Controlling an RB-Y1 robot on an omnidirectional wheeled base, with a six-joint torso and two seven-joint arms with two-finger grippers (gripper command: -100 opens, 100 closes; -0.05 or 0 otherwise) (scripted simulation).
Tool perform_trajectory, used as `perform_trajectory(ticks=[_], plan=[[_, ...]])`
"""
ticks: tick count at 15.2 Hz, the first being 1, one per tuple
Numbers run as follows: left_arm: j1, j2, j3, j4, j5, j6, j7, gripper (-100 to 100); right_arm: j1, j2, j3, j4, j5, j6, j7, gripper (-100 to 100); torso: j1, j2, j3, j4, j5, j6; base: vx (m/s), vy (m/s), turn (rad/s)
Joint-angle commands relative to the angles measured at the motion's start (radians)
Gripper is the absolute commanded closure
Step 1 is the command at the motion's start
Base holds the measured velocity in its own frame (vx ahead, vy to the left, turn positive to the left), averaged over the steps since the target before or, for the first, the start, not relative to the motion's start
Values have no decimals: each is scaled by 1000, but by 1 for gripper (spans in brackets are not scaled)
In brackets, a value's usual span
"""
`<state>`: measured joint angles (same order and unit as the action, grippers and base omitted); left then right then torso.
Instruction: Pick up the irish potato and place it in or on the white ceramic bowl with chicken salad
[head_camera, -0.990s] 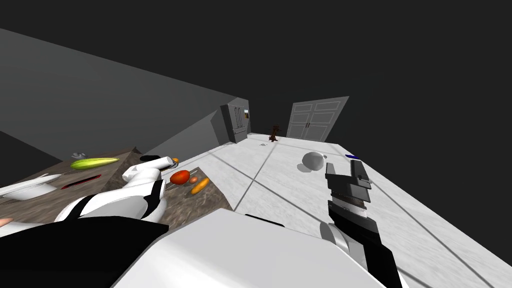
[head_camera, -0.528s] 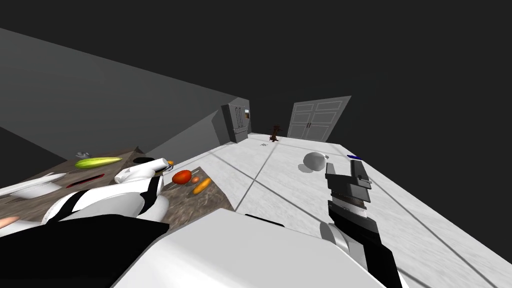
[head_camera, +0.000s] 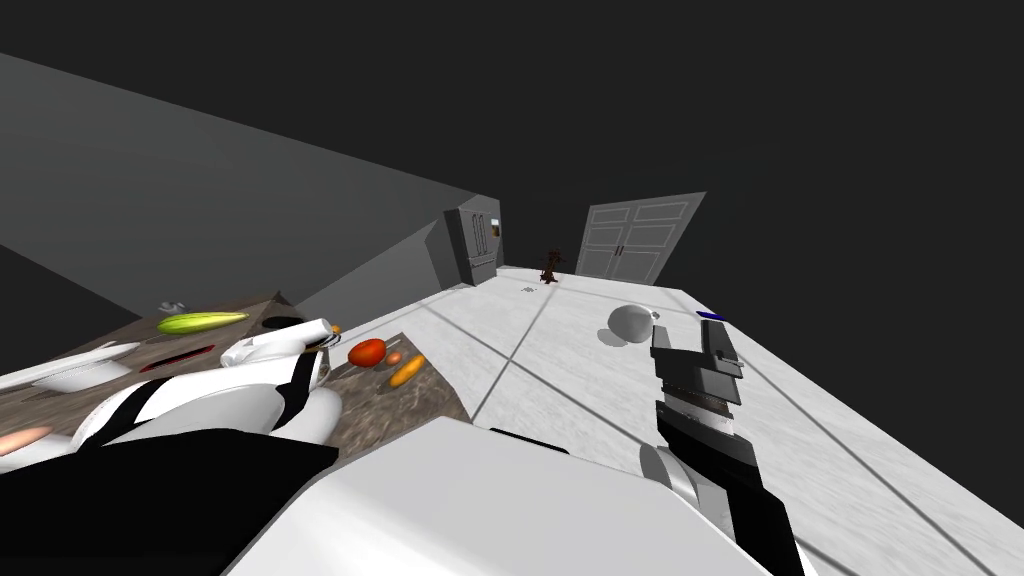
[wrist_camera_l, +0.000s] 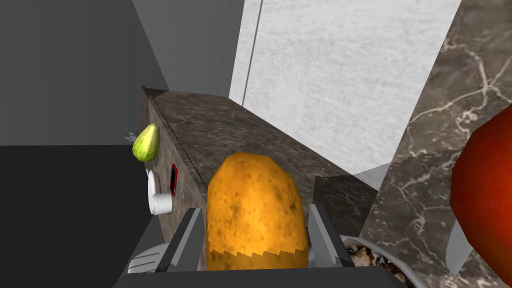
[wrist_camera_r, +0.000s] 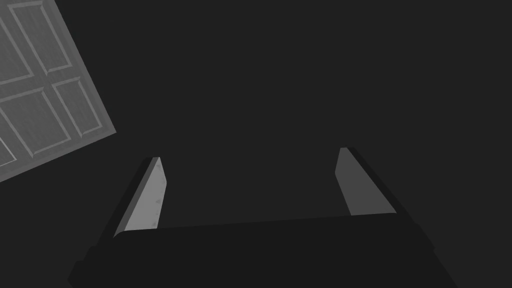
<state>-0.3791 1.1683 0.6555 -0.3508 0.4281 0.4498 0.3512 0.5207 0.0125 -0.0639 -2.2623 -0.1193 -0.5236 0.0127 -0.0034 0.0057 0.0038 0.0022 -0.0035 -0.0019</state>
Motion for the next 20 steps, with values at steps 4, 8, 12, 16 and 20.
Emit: perform_trajectory(ticks=[4,8,12,16,20], plan=[[-13,13,-5,46,7,-14,-16,100,0,0,0,0,0,0,0,0,-1,0,0,0,0,1,-2,8,4],[-12,29,-16,31,7,-28,-15,100,0,0,0,0,0,0,0,0,-1,0,0,0,-1,1,-4,10,15],[42,29,-16,-98,7,-14,17,100,0,0,0,0,0,0,0,0,-4,-1,0,1,-3,2,0,1,-7],[12,17,-28,-91,11,-31,18,100,0,0,0,0,0,0,0,0,-4,-1,-1,0,-2,5,-21,6,-91],[36,27,-26,-43,9,0,42,100,0,0,0,0,0,0,0,0,-3,-2,-1,-1,0,-1,14,-5,-18]])
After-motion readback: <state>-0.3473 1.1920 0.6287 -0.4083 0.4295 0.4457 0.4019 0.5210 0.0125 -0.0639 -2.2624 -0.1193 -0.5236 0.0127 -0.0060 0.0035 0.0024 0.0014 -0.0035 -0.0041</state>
